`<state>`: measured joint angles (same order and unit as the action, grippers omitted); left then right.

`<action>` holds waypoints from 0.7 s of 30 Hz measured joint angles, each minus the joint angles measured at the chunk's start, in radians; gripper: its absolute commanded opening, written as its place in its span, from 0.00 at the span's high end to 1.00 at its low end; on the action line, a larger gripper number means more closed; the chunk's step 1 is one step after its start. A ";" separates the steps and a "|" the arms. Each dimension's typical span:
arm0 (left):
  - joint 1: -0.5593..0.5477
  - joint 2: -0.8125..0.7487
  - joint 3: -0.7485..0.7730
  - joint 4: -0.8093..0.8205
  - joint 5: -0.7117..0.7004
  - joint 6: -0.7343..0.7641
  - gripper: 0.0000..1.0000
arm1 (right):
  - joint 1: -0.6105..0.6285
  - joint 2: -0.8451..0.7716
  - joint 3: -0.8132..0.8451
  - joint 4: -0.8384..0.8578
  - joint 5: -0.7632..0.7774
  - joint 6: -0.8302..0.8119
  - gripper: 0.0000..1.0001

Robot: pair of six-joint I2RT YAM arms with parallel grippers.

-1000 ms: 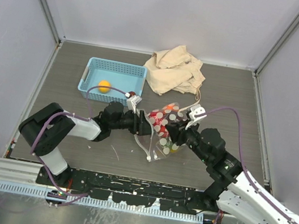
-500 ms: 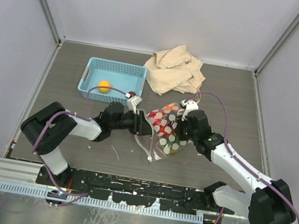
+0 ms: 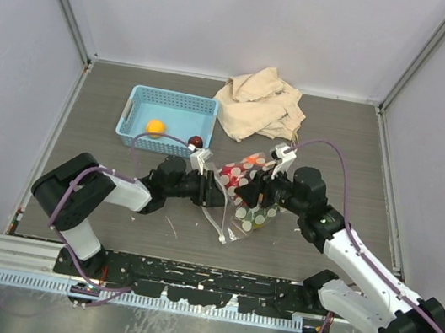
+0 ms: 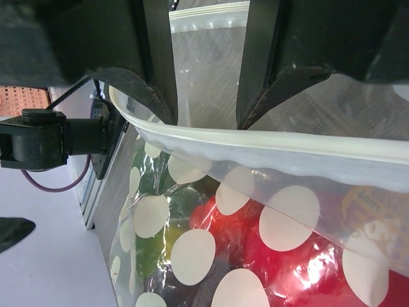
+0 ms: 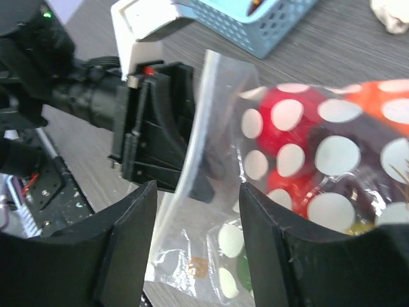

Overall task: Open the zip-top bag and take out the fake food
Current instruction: Pick up the fake fruit from the zipper food storage bag.

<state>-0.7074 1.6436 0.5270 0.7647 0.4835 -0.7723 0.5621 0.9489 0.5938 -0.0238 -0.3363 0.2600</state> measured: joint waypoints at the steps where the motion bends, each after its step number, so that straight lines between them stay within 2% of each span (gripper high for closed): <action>1: 0.000 0.000 0.000 0.000 0.000 0.000 0.57 | 0.007 -0.006 -0.004 0.018 -0.019 0.010 0.35; 5: -0.002 0.000 0.000 0.001 -0.001 0.000 0.56 | 0.048 0.032 -0.005 0.055 -0.044 0.037 0.33; 11: -0.007 0.000 0.000 0.001 0.000 0.000 0.56 | 0.117 0.162 0.002 0.035 -0.005 0.038 0.36; 17: -0.007 0.000 0.000 0.002 0.000 0.000 0.56 | 0.159 0.232 0.026 0.005 0.048 0.030 0.53; 21: -0.007 0.000 0.000 0.002 -0.001 0.001 0.56 | 0.181 0.255 0.046 -0.011 0.077 0.021 0.69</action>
<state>-0.7143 1.6436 0.5266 0.7662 0.4828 -0.7712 0.7429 1.2041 0.6399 -0.0353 -0.2588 0.2813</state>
